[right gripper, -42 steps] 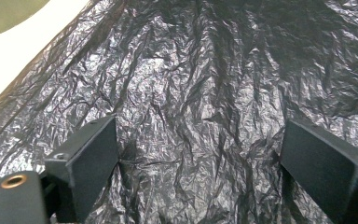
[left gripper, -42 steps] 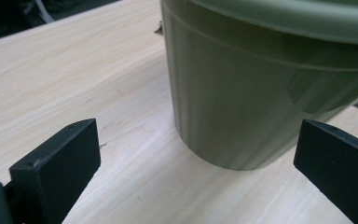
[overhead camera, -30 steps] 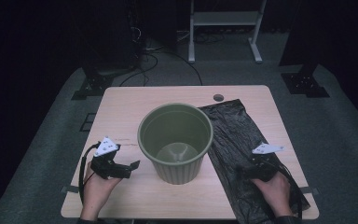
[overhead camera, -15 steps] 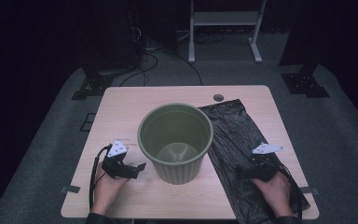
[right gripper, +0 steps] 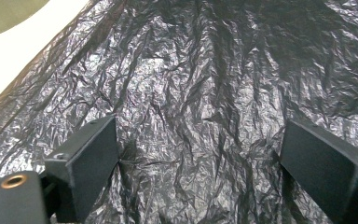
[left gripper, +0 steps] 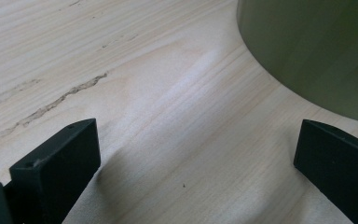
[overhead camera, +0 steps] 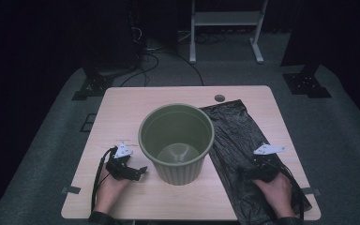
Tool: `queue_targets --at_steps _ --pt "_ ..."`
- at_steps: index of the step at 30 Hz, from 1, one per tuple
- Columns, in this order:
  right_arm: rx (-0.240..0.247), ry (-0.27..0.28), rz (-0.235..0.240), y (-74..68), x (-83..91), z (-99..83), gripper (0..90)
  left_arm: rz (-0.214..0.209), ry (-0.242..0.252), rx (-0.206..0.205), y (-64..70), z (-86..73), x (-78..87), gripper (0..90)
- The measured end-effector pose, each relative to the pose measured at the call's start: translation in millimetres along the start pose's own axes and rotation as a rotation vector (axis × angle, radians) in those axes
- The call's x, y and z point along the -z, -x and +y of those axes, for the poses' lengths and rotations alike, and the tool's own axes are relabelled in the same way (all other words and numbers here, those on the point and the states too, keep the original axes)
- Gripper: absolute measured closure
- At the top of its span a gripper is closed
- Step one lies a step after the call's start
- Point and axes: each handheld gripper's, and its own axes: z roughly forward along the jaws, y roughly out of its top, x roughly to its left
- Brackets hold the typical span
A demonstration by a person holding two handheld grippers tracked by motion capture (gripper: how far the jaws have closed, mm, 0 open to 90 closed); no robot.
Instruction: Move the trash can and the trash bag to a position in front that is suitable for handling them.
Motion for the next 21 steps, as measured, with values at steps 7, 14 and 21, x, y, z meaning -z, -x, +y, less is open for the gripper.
queue_targets --at_steps 7,14,21 --pt "0.001 -0.004 0.002 0.7 0.7 -0.2 10.4 -0.011 -0.032 0.021 -1.6 -0.1 -1.9 0.0" --pt "-0.006 0.001 -0.013 2.8 5.1 2.4 10.4 -0.010 -0.032 0.022 -1.5 -0.1 -1.9 0.0" --pt "-0.037 0.027 -0.048 18.8 15.4 7.1 10.4 -0.010 -0.032 0.021 -1.5 -0.1 -1.9 0.0"
